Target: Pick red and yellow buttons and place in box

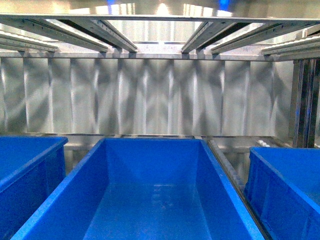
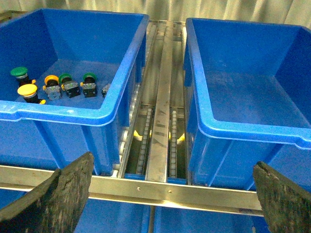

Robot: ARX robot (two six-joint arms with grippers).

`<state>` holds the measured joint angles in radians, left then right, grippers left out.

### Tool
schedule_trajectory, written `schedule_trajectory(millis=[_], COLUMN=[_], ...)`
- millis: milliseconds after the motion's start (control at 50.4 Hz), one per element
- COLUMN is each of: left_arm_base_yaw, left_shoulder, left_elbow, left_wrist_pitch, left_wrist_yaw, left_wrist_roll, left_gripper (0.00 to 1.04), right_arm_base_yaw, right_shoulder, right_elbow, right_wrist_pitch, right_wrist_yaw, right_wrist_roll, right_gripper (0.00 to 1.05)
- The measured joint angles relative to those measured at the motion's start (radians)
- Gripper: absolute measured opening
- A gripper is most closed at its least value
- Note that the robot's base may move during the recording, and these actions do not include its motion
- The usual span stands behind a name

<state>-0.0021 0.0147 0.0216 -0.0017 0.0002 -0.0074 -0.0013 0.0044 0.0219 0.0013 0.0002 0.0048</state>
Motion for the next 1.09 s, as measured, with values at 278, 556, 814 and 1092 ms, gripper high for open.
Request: schedule_trajectory(millis=[278,556,814,1092], left_arm_base_yaw=[0.0,0.0,0.0,0.0], left_shoulder=[0.0,0.0,0.0,0.0], left_elbow=[0.0,0.0,0.0,0.0], left_wrist_pitch=[0.0,0.0,0.0,0.0], left_wrist_yaw=[0.0,0.0,0.0,0.0], left_wrist_roll=[0.0,0.0,0.0,0.0], left_gripper=[0.97,0.97,0.97,0.97], right_arm_base_yaw=[0.0,0.0,0.0,0.0], right_shoulder=[0.0,0.0,0.0,0.0], right_elbow=[0.0,0.0,0.0,0.0], right_wrist_pitch=[0.0,0.0,0.0,0.0], right_wrist_yaw=[0.0,0.0,0.0,0.0], right_wrist_roll=[-0.002,-0.002,-0.002,-0.002], right_gripper=[0.34,0.76,0.98,0.98])
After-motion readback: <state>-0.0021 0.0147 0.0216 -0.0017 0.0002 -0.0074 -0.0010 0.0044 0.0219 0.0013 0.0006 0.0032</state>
